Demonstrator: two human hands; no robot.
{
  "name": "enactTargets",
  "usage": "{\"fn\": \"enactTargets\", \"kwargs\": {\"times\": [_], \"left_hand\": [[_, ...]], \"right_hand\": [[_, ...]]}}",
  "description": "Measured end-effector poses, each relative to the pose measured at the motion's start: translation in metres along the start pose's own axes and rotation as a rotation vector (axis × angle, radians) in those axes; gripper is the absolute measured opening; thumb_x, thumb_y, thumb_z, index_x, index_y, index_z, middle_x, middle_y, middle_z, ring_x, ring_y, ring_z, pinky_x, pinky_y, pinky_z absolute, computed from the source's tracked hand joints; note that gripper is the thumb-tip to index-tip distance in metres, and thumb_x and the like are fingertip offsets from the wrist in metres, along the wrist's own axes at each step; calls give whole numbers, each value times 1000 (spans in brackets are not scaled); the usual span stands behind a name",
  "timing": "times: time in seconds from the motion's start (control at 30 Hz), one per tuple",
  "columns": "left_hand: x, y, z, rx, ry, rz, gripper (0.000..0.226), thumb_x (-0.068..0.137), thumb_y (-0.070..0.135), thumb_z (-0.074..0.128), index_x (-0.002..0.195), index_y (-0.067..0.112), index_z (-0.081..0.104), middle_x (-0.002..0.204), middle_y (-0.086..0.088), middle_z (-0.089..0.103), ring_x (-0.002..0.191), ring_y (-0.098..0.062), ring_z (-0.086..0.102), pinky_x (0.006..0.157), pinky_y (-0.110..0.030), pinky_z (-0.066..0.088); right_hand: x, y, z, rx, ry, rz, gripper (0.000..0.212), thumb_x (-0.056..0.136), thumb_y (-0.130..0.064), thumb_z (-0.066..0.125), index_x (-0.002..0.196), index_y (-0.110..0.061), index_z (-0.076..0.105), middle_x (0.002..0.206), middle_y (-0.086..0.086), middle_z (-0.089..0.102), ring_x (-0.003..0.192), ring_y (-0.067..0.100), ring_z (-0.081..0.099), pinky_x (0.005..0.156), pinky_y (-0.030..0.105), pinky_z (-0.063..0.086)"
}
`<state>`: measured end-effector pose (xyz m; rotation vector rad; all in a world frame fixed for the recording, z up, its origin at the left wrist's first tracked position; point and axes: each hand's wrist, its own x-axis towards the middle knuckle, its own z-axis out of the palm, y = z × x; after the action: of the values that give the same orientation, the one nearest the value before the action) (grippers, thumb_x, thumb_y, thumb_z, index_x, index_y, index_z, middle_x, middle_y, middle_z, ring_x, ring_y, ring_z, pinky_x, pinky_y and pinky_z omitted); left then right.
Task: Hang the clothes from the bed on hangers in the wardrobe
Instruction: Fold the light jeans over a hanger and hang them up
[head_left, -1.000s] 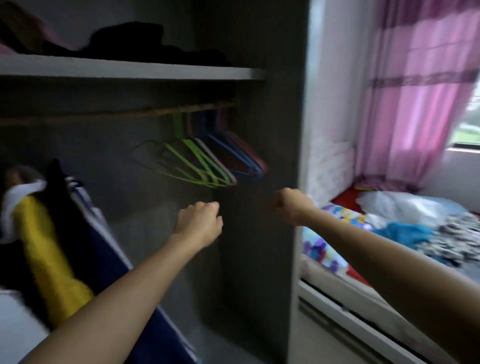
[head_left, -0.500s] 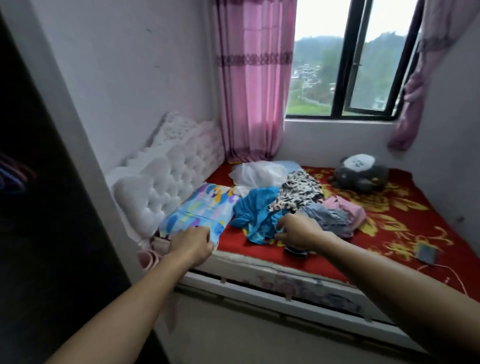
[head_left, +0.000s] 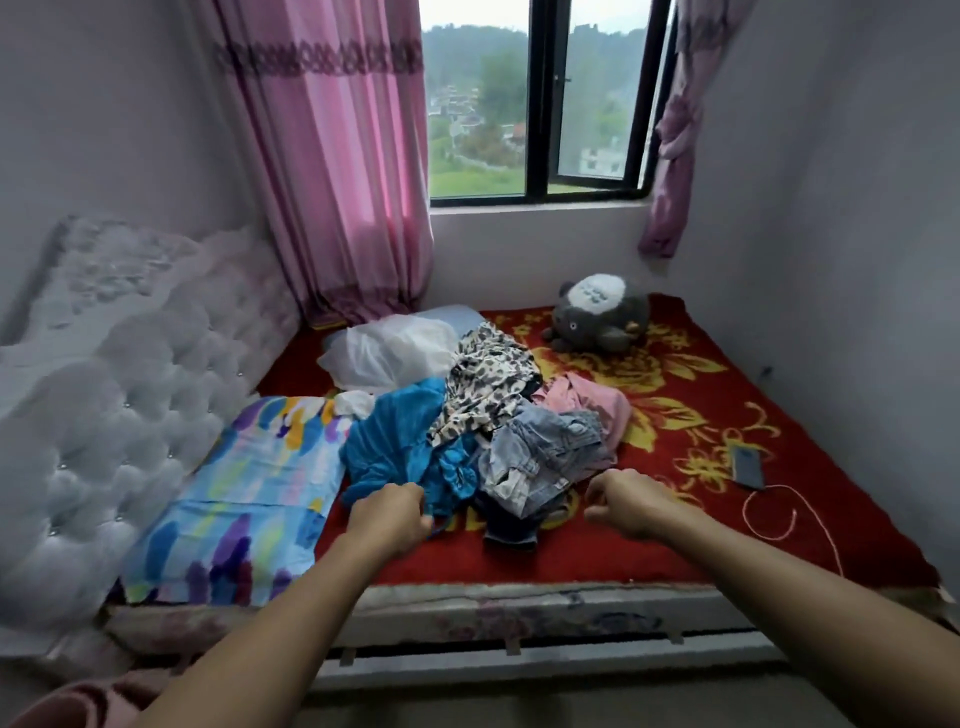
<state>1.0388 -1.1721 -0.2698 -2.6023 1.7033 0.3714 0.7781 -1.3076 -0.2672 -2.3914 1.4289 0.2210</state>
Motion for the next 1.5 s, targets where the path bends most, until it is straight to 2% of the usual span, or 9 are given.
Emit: {"fn": "enactTargets", "kwargs": {"times": [0.43, 0.73, 0.97, 1.13, 1.23, 1.3, 1.33, 1.4, 1.5], "left_hand": [[213, 80, 27, -1, -151, 123, 17, 92, 38, 50, 93, 22, 57, 95, 0, 61, 93, -24, 60, 69, -31, 43], [340, 107, 68, -70, -248, -69, 17, 90, 41, 48, 92, 26, 55, 93, 0, 64, 95, -22, 63, 74, -33, 48], [405, 100, 149, -132, -353, -131, 11, 89, 38, 52, 89, 27, 53, 98, 5, 62, 99, -19, 59, 69, -32, 44], [449, 93, 250, -66, -452, -93, 50, 87, 50, 56, 129, 25, 42, 129, -1, 46, 117, -22, 47, 89, -37, 47], [469, 91, 300, -14, -418, -46, 85, 80, 57, 62, 146, 25, 19, 144, -3, 31, 131, -24, 33, 99, -38, 42], [480, 89, 325, 40, -422, -17, 94, 79, 54, 64, 149, 22, 11, 148, -2, 22, 137, -24, 25, 103, -38, 39], [483, 88, 334, 73, -409, 7, 87, 81, 49, 65, 148, 20, 16, 147, -2, 25, 136, -24, 27, 102, -38, 38], [490, 85, 344, 99, -355, 59, 57, 84, 36, 62, 133, 20, 38, 134, -1, 37, 125, -24, 37, 95, -37, 39], [495, 78, 346, -43, -352, 58, 20, 84, 22, 53, 104, 21, 53, 110, 1, 49, 108, -23, 48, 83, -37, 38]], "right_hand": [[174, 113, -20, 133, -43, 179, 25, 86, -44, 63, 106, -30, 69, 112, -4, 70, 103, 19, 64, 88, 35, 52], [352, 166, -11, 172, -184, 152, 22, 86, -38, 63, 103, -24, 69, 106, -1, 69, 96, 20, 64, 73, 30, 48], [462, 178, 44, 151, -257, 168, 20, 86, -33, 58, 102, -26, 67, 108, -1, 69, 101, 22, 63, 77, 33, 50], [529, 189, 112, 152, -235, 241, 30, 86, -31, 57, 115, -23, 60, 117, 3, 64, 106, 27, 60, 84, 37, 51], [572, 193, 142, 111, -132, 225, 55, 85, -34, 61, 136, -24, 43, 136, 6, 49, 124, 29, 47, 95, 42, 45], [599, 193, 159, 119, -105, 215, 71, 83, -38, 67, 145, -26, 33, 148, 7, 34, 136, 29, 34, 103, 44, 39], [609, 193, 169, 126, -119, 223, 72, 83, -40, 69, 145, -28, 33, 152, 7, 29, 140, 28, 28, 107, 45, 35], [618, 191, 187, 155, -127, 236, 52, 83, -35, 66, 131, -27, 50, 146, 7, 37, 138, 29, 32, 105, 43, 35], [604, 186, 197, 217, -75, 225, 20, 84, -27, 59, 103, -19, 61, 117, 8, 58, 113, 31, 53, 84, 37, 43]]}}
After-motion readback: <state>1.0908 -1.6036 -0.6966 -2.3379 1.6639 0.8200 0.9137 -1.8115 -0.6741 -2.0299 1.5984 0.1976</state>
